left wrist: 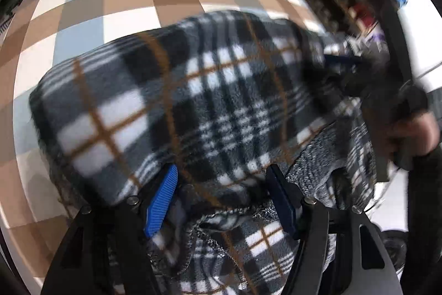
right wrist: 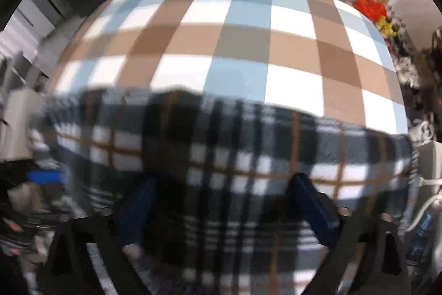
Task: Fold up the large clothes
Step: 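Carry the held grey knit hem over the shirt body toward the collar with both tools, then lower the hem onto the shirt body and open both tools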
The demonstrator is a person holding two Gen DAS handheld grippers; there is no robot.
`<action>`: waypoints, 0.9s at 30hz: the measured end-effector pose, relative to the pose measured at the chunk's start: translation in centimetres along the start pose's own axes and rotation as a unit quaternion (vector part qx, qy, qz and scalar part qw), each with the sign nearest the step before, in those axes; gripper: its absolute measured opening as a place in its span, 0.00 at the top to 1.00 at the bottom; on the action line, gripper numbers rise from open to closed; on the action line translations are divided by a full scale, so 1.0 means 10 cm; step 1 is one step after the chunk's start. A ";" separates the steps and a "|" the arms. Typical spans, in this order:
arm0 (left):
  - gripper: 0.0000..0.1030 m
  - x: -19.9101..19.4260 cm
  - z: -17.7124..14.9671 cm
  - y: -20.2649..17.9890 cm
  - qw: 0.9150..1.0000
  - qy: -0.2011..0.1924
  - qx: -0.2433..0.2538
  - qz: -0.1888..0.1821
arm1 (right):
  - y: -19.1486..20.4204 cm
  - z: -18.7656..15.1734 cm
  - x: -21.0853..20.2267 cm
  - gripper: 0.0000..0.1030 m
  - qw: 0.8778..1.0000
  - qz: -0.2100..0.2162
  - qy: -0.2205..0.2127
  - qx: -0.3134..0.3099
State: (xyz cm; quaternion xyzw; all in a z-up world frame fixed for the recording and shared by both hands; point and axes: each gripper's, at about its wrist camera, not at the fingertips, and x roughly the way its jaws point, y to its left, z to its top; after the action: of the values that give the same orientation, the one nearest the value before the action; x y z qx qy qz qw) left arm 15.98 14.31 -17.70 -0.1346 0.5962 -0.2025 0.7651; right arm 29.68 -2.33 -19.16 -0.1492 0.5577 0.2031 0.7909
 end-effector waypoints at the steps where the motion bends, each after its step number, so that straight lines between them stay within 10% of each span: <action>1: 0.40 -0.02 0.00 0.03 1.000 -0.001 -0.011 -0.005 | 0.05 -0.02 0.02 0.00 1.000 -0.012 -0.009 -0.014; 4: 0.40 -0.16 0.03 0.02 0.998 -0.008 -0.058 0.003 | -0.03 -0.03 -0.06 0.00 1.000 0.008 0.024 0.005; 12: 0.40 -0.02 0.20 -0.58 1.000 -0.018 0.016 -0.019 | -0.75 -0.23 -0.34 0.00 0.998 -0.022 0.004 0.055; 27: 0.39 0.31 0.22 -0.65 0.996 0.003 -0.005 0.089 | -0.83 -0.76 -0.33 0.00 0.998 0.006 0.037 0.050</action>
State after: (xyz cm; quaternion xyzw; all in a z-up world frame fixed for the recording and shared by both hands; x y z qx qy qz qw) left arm 17.79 7.08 -16.88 -0.0839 0.6093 -0.1311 0.7775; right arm 26.54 -13.60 -18.49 -0.1139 0.5971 0.1741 0.7747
